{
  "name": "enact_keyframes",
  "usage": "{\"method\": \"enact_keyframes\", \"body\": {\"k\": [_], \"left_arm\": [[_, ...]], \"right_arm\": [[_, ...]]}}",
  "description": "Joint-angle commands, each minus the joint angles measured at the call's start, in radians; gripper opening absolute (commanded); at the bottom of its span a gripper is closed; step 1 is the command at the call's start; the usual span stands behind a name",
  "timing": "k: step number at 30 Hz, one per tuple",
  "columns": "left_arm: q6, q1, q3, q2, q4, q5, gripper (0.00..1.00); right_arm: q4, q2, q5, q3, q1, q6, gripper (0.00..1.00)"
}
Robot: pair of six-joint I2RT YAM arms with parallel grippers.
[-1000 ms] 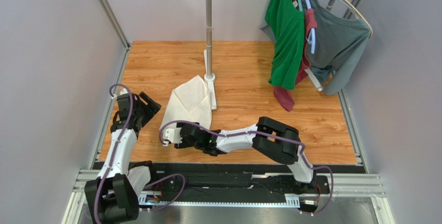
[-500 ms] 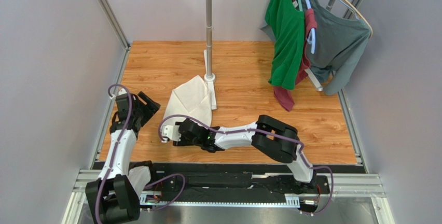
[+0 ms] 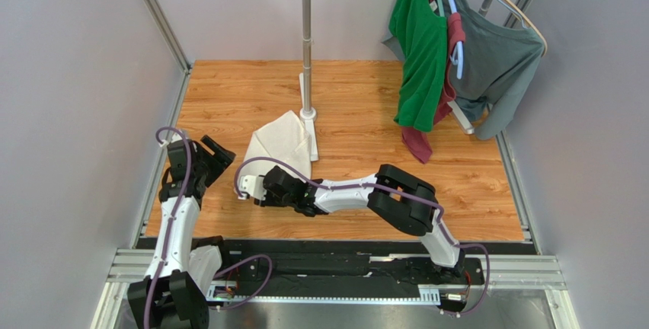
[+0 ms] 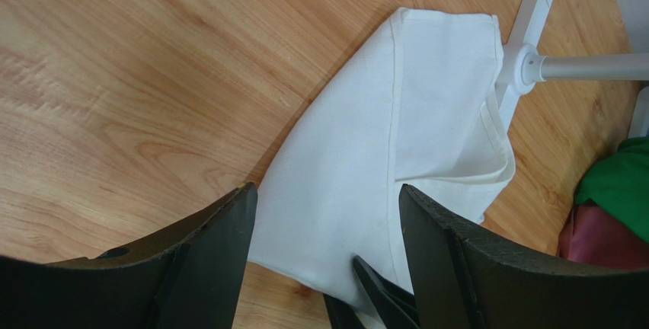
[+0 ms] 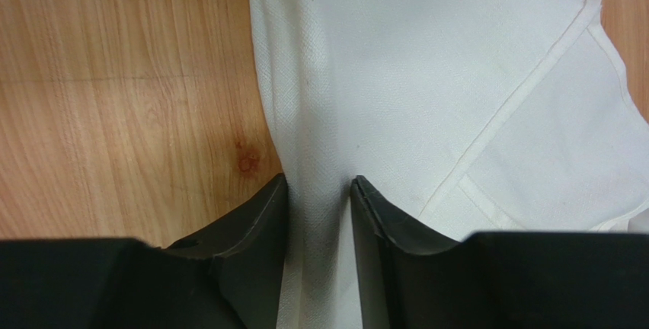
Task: Fold the napkin, place the utensils inside, and roll it up
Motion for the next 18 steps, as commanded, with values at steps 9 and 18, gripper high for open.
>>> {"method": "enact_keyframes", "body": {"k": [9,18], "left_arm": [[0.011,0.022,0.034,-0.028,-0.021,0.032,0.78],[0.016,0.026,0.032,-0.05,-0.036,0.026,0.78]], "right_arm": [[-0.264,0.047,-0.116,0.012,-0.024,0.045,0.15],[-0.423,0.034,-0.33,0.081,-0.028,0.134,0.0]]}}
